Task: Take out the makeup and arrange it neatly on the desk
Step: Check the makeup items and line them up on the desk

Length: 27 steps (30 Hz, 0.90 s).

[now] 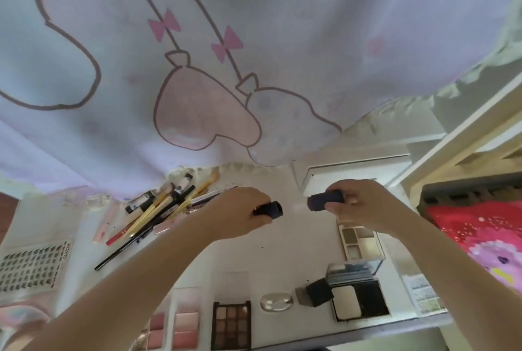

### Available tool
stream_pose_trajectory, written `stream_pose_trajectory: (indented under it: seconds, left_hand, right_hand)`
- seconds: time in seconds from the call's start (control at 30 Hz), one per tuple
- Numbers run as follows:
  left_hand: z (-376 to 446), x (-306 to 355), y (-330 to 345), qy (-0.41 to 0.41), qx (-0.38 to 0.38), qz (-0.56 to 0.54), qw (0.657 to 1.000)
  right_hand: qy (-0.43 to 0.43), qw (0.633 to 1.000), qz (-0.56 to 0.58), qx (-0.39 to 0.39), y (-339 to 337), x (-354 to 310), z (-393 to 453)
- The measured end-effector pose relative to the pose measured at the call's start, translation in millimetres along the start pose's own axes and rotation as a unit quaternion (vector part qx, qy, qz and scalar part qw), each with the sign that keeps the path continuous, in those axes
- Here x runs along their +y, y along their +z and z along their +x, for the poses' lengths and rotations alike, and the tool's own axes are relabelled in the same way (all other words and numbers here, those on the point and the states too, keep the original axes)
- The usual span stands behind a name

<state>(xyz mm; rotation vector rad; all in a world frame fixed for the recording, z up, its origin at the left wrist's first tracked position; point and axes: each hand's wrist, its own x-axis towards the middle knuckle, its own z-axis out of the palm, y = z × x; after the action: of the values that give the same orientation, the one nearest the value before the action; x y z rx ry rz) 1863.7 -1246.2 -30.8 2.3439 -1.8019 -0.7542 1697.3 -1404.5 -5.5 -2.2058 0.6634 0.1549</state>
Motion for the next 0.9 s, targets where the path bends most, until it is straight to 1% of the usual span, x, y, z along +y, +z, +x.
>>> stream_pose_trajectory:
  seconds: [0.07,0.2,0.33,0.43,0.53,0.6,0.67,0.77,0.9]
  left_hand:
    - [6.1,12.0,3.8,0.004,0.008,-0.018,1.000]
    - [10.1,19.7,11.4,-0.005,0.016,-0.062,0.998]
    - [14.3,30.0,14.5,-0.032,0.025,-0.144,0.989]
    - [19.6,35.4,21.0,-0.051,0.012,-0.193,0.980]
    - [25.3,36.7,30.4,-0.051,0.000,-0.235,0.971]
    - [29.1,37.4,35.6,-0.037,-0.002,-0.221,0.975]
    - [33.4,36.7,40.9,-0.032,0.002,-0.194,0.981]
    - [39.9,33.5,45.5,-0.063,0.017,-0.180,0.982]
    - [52.3,30.8,49.2,-0.078,0.006,-0.126,0.989]
  right_hand:
    - [-0.010,0.999,0.037,-0.003,3.9,3.6,3.6]
    - [-0.003,0.990,0.142,-0.014,7.5,15.6,4.8]
    - [-0.002,0.983,0.179,-0.033,16.1,27.2,5.2]
    - [0.005,0.977,0.209,-0.042,24.1,34.4,7.4]
    - [0.018,0.974,0.220,-0.056,33.5,42.2,10.4]
    - [0.021,0.974,0.219,-0.062,39.4,48.5,13.3]
    - [0.014,0.983,0.173,-0.055,45.8,55.9,18.0]
    - [0.011,0.991,0.131,-0.031,58.1,65.6,25.3]
    - [0.008,0.991,0.135,-0.005,68.7,74.7,32.6]
